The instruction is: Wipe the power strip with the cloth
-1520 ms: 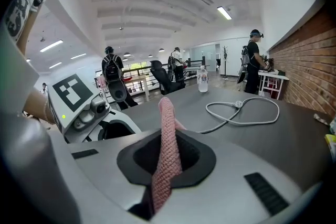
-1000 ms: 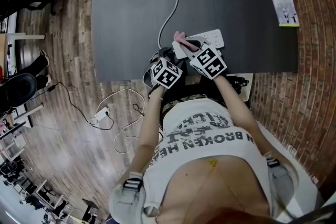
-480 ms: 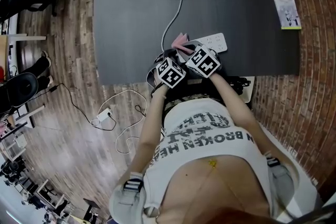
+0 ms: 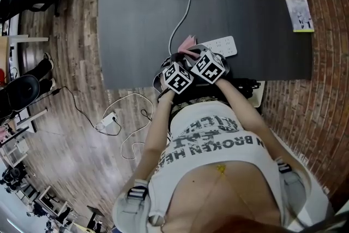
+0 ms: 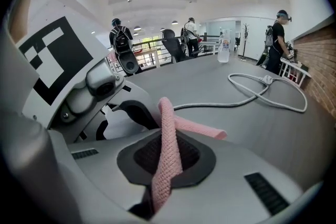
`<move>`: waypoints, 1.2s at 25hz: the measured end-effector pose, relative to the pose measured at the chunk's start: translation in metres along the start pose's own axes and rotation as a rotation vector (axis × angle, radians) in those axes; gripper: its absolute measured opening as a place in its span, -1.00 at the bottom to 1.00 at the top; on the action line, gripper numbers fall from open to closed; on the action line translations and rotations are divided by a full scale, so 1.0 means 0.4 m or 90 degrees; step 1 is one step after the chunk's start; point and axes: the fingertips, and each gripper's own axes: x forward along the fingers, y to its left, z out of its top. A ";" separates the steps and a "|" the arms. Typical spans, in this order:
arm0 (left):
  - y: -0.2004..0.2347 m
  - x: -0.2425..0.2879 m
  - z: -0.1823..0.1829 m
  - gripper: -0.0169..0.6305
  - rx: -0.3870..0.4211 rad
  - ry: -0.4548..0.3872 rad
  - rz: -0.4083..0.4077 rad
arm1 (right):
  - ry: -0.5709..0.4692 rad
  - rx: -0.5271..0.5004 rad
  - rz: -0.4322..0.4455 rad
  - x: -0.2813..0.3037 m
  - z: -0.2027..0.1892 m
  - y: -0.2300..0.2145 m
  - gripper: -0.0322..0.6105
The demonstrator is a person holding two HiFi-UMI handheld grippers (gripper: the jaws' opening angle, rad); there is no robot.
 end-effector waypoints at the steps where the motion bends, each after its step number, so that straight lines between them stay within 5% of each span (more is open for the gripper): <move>1: 0.000 0.000 -0.001 -0.09 0.000 0.000 0.000 | 0.001 -0.008 -0.004 0.000 0.000 0.002 -0.85; 30: 0.003 -0.003 -0.002 -0.09 -0.002 -0.007 0.004 | -0.011 0.069 -0.079 -0.069 -0.056 -0.077 -0.85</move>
